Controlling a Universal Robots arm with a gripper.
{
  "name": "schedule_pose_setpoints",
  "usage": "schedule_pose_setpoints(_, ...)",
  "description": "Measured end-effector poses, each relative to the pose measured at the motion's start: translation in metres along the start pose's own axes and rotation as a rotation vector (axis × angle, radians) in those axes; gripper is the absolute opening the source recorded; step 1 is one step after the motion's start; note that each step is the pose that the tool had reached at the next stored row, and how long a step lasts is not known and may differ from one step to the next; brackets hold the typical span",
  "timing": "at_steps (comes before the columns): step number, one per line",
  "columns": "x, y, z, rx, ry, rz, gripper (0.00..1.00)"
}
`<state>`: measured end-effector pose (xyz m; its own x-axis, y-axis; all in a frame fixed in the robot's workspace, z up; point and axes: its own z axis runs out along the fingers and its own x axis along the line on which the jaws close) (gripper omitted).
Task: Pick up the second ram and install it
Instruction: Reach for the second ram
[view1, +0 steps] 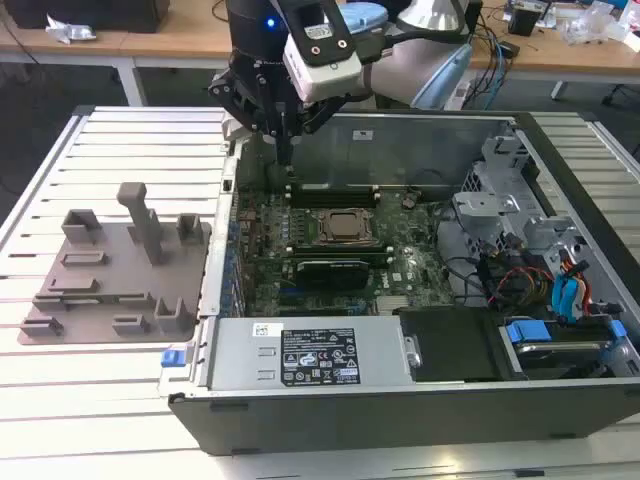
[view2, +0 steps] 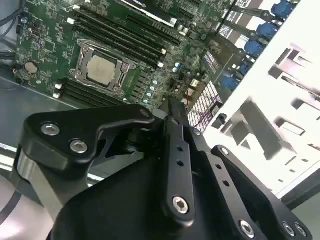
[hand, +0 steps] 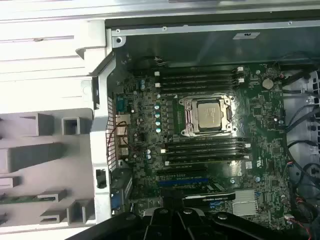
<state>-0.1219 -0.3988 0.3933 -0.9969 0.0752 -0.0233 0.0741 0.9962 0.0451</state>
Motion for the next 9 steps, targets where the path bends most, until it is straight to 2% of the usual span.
schedule_pose_setpoints(1, 0.0085, -0.0006, -0.0003, 0.0, 0.0, 0.0, 0.1)
schedule_pose_setpoints(3, 0.0342, -0.0026, -0.0009, 0.0, -0.001, 0.0, 0.1)
schedule_pose_setpoints(7, 0.047, -0.0035, -0.0013, 0.0, -0.0013, 0.0, 0.1)
schedule_pose_setpoints(9, 0.0629, -0.0047, -0.0016, -0.0001, -0.0019, 0.0, 0.1)
